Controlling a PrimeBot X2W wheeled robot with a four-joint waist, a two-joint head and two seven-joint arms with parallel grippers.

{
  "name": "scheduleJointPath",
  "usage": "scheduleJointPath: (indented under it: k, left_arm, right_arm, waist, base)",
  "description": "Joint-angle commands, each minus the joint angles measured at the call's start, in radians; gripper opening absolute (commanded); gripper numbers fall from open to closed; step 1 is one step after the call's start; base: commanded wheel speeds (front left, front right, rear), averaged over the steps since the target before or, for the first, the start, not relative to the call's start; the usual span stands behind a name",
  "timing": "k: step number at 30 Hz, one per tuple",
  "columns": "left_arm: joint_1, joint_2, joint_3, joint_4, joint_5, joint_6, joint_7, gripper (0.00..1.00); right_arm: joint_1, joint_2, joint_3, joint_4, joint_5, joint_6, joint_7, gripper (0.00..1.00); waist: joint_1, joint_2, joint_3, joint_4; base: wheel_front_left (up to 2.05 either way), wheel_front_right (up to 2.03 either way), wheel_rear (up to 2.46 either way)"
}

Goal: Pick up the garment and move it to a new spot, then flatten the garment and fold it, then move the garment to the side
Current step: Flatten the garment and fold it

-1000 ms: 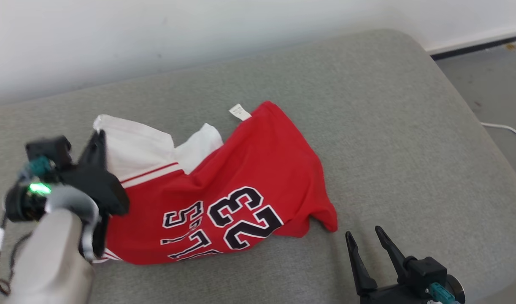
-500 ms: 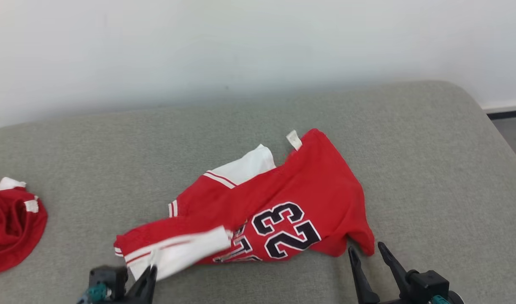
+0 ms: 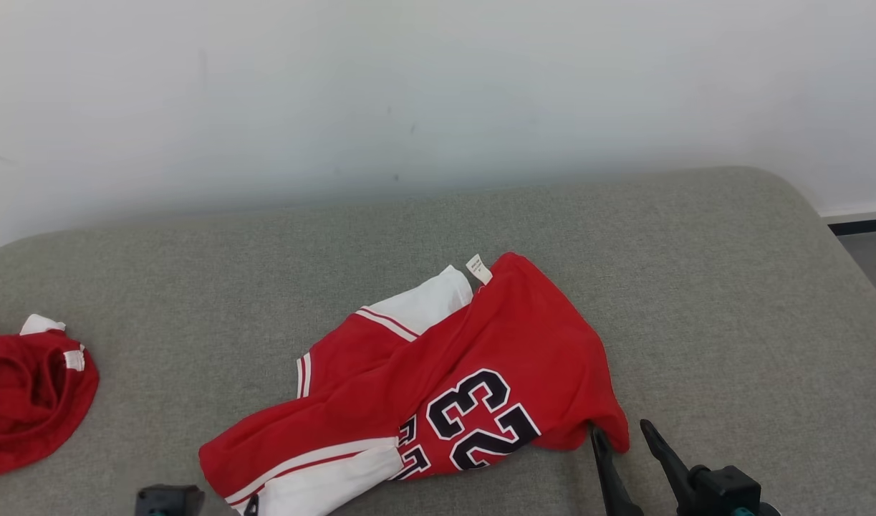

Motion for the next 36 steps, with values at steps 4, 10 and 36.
scheduleJointPath:
  k: [4, 10, 36]
  left_arm:
    - [0.005, 0.019, 0.026, -0.026, -0.007, 0.019, 0.003, 1.0]
    - [-0.059, 0.027, 0.027, 0.021, -0.013, 0.001, 0.019, 1.0]
    - [-0.267, -0.057, 0.059, 0.374, -0.093, -0.053, -0.043, 0.0]
  right_arm:
    - [0.01, -0.001, -0.006, 0.003, 0.006, -0.003, -0.006, 1.0]
    - [-0.001, -0.001, 0.012, 0.003, 0.007, -0.003, -0.007, 1.0]
    - [-0.039, -0.001, 0.012, -0.033, -0.021, -0.003, 0.011, 1.0]
  waist:
    - [0.0001, 0.0001, -0.009, 0.003]
    - [0.0001, 0.0001, -0.005, -0.008]
    - [0.0001, 0.0001, 0.103, -0.106]
  base:
    - [0.0, 0.0, 0.0]
    - [0.0, 0.0, 0.0]
    - [0.0, 0.0, 0.0]
